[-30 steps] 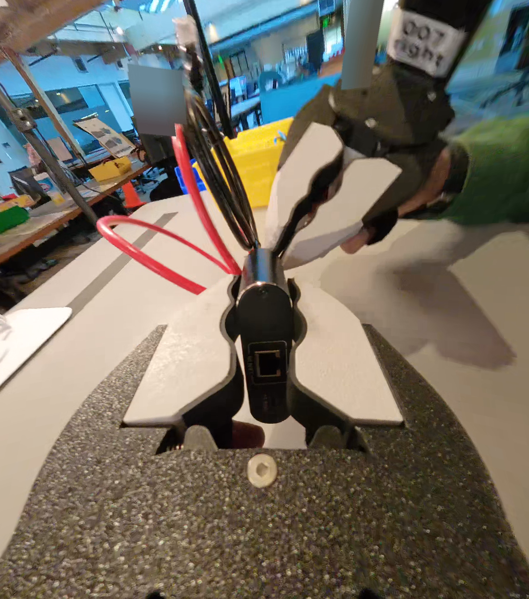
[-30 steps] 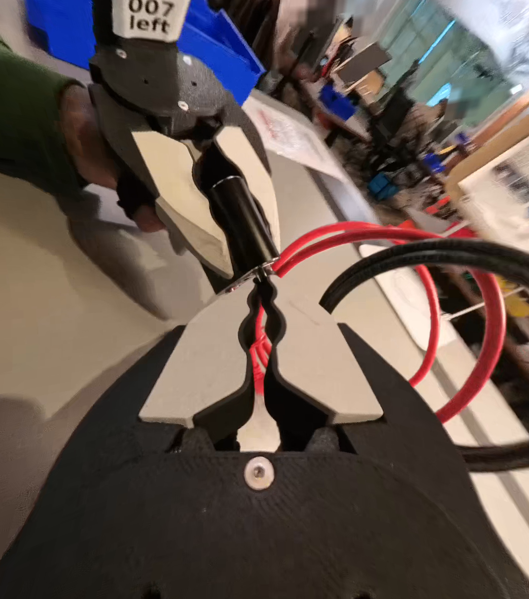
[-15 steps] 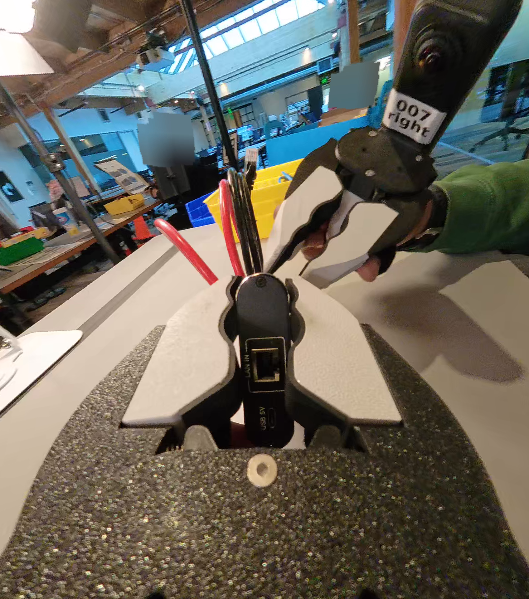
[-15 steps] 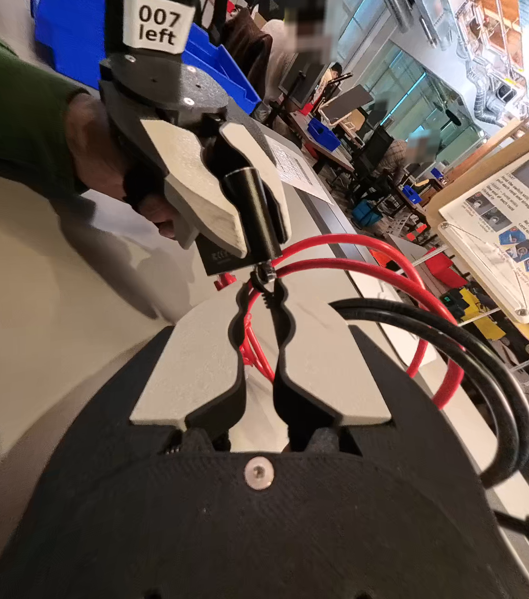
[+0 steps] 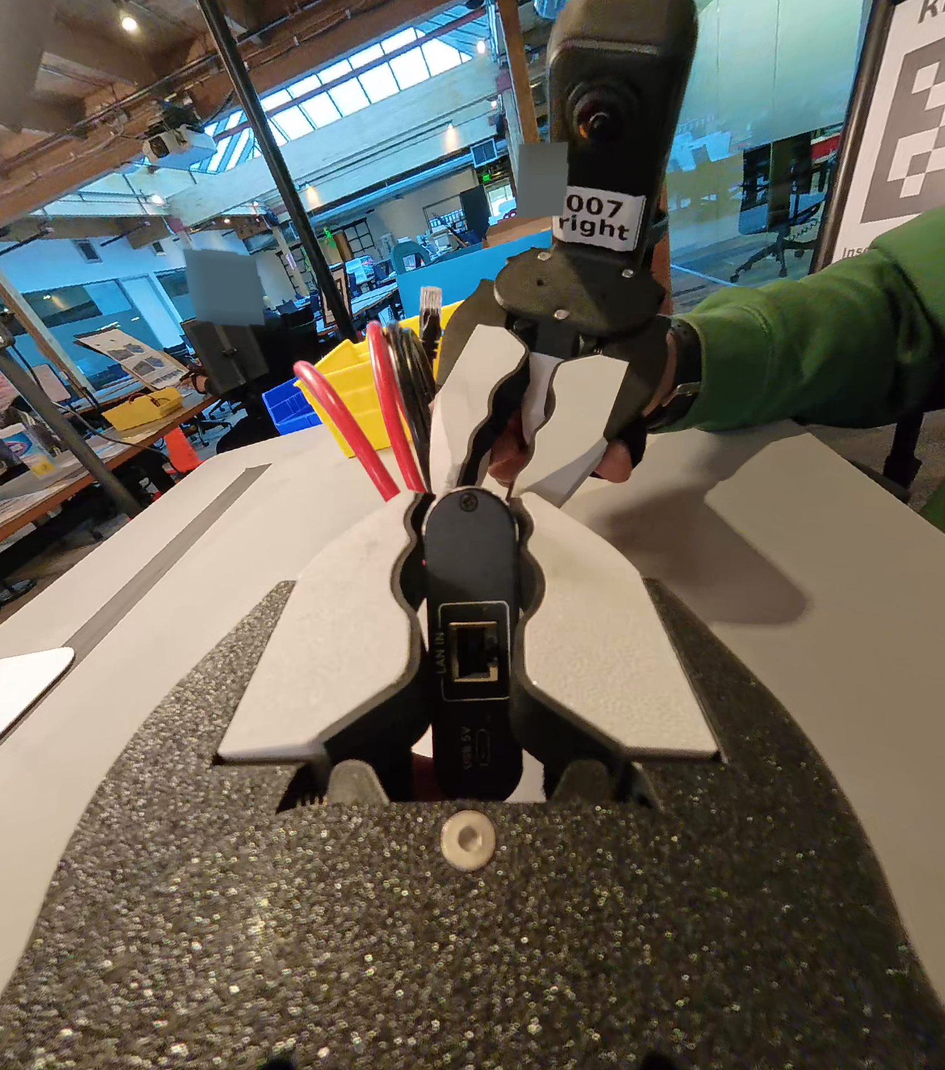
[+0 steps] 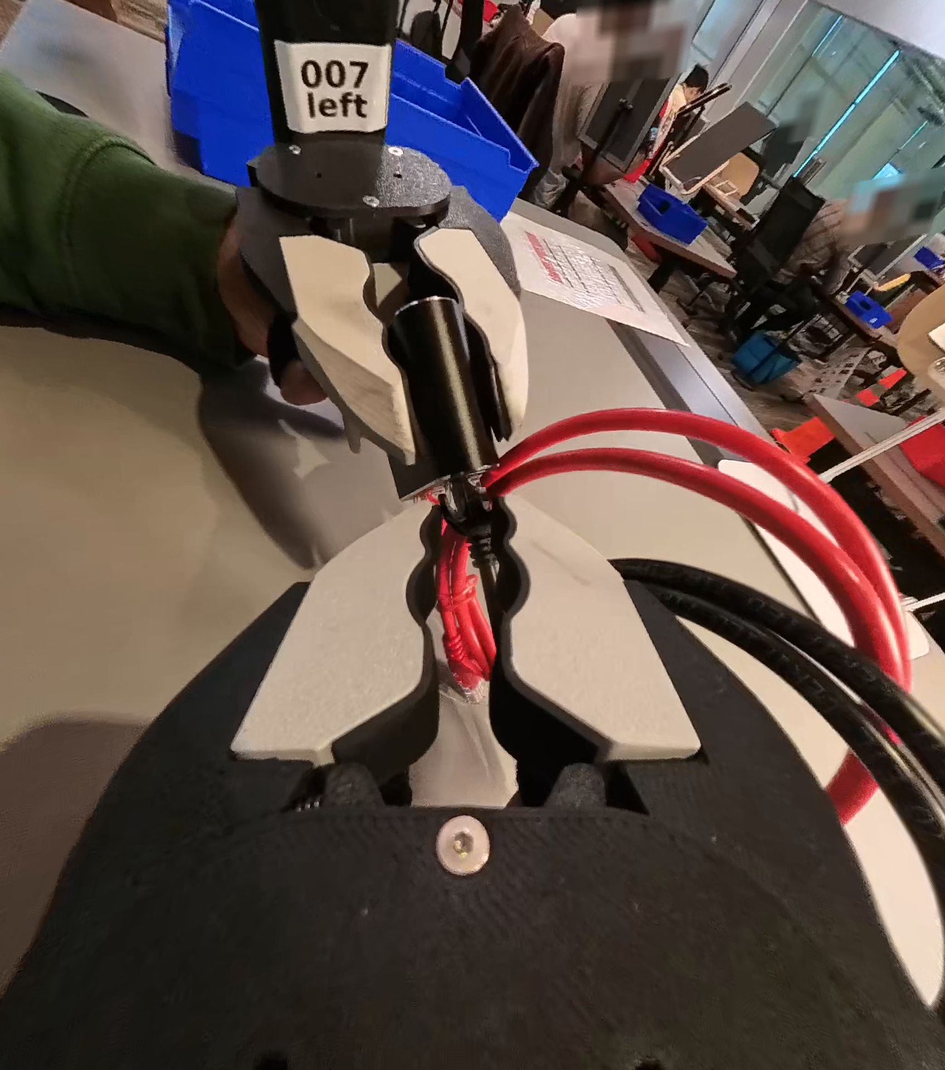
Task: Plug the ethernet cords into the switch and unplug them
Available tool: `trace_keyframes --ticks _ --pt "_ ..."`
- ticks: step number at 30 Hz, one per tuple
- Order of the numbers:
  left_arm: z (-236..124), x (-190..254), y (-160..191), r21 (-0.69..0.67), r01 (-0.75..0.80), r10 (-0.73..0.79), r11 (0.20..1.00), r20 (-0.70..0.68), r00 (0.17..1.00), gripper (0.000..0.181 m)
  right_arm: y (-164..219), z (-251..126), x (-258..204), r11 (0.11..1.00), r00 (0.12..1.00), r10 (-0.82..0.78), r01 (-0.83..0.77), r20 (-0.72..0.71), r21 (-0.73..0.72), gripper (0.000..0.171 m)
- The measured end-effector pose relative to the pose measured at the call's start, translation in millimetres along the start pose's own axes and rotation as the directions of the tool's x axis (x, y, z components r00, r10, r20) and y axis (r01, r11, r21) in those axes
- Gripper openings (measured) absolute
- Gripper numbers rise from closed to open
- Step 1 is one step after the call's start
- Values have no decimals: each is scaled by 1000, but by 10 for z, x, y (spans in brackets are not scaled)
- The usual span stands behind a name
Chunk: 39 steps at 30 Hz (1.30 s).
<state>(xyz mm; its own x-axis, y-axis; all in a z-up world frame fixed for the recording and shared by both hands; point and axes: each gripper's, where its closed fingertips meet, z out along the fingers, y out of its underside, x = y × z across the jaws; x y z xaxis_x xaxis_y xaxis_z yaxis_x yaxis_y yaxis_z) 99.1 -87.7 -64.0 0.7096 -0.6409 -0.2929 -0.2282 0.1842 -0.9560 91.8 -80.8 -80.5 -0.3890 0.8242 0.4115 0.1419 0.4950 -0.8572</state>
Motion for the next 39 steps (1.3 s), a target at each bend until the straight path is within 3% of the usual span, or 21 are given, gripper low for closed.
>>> trace_keyframes --ticks 12,19,30,36,39 --pt "22 20 16 -32 -40 40 999 4 999 28 97 62 22 983 983 -163 155 -86 -94 17" --pt "-22 -4 270 -291 -212 224 933 5 975 31 148 49 54 948 948 -297 277 -117 -158 18" --pt "81 27 454 -418 -276 308 865 9 951 36 125 5 16 899 894 -431 414 -121 -143 18" --pt "70 -11 413 -414 -254 291 874 27 956 30 69 -4 31 881 869 -469 451 -156 -141 18" --pt "66 -39 333 -401 -306 354 863 50 934 30 8 -36 45 892 876 -452 439 -169 -109 18"
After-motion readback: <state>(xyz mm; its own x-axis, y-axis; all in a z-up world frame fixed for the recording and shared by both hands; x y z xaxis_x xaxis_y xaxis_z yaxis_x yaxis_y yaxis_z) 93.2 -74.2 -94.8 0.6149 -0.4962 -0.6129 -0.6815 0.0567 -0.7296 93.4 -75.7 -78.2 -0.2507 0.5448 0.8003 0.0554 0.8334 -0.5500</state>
